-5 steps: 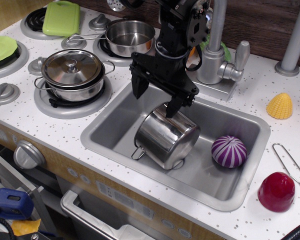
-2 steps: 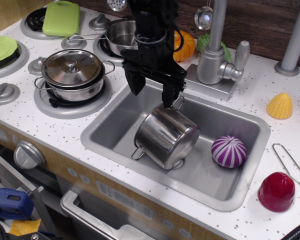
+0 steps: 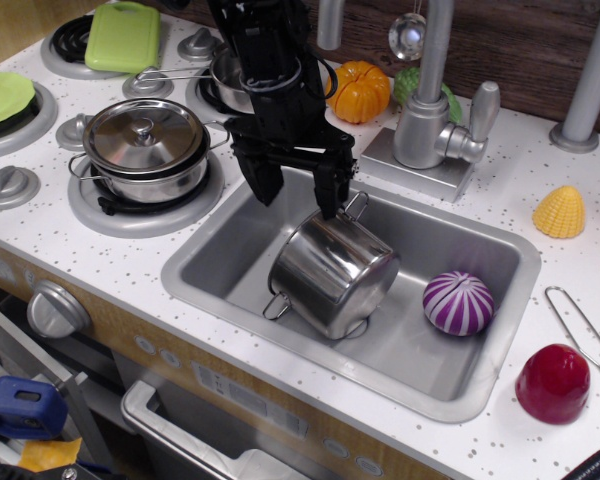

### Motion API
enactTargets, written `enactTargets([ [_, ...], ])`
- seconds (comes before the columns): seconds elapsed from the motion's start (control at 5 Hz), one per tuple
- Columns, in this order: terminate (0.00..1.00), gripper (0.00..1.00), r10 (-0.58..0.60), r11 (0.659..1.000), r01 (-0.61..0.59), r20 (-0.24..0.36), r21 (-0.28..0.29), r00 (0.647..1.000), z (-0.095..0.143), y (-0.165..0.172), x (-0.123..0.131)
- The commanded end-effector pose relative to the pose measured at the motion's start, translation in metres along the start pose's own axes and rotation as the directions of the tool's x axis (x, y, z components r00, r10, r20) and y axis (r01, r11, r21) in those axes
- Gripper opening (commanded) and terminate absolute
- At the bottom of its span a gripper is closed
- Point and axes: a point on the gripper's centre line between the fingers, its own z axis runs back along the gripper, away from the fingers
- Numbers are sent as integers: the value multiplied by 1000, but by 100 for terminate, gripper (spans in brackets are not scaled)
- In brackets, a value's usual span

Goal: Flip pot upright in sink

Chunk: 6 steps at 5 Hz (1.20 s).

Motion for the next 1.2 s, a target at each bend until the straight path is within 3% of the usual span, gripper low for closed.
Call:
enactTargets([
  [0.0, 0, 100, 0, 998, 3, 56, -59, 998, 4, 0, 7],
  [0.8, 0, 100, 66, 990, -52, 105, -130, 992, -15, -17, -5],
  [1.0, 0, 100, 118, 978, -99, 95, -181, 988, -22, -26, -10],
])
